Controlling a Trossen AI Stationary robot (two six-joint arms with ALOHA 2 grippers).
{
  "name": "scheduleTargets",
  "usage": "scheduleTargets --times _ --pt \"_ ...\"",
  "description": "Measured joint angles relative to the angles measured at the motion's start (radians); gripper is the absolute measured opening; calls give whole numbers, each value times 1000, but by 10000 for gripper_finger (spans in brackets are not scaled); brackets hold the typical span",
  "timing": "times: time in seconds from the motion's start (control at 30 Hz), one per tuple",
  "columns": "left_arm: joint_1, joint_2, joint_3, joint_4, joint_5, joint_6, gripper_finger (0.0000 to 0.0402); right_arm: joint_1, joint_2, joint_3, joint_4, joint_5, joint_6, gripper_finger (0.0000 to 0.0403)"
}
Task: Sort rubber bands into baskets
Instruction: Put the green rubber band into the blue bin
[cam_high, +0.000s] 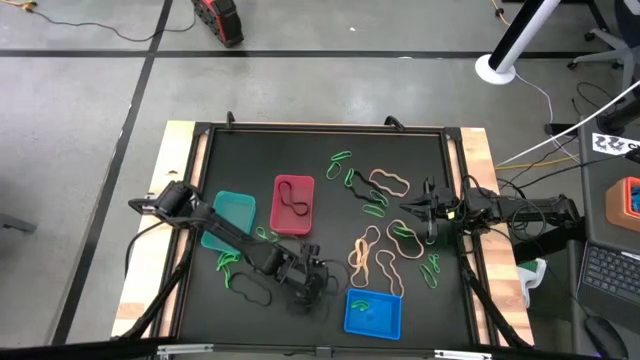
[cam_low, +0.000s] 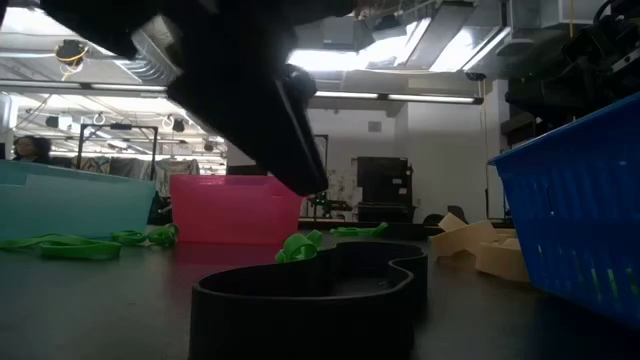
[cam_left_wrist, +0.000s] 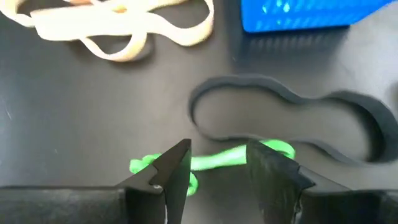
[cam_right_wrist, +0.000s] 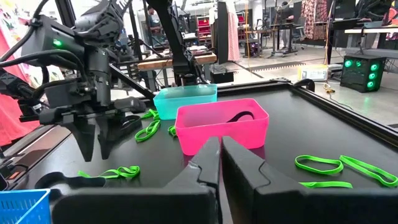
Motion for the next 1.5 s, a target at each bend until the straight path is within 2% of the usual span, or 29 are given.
scheduleTargets --times 0.47,0.93,1.4,1.5 --pt "31 1 -88 57 14 56 153 0 0 0 0 0 0 19" --pt "35 18 -100 134 38 232 153 0 0 0 0 0 0 19" --pt "64 47 -100 151 142 189 152 0 0 0 0 0 0 19" --pt "69 47 -100 151 152 187 136 0 0 0 0 0 0 19"
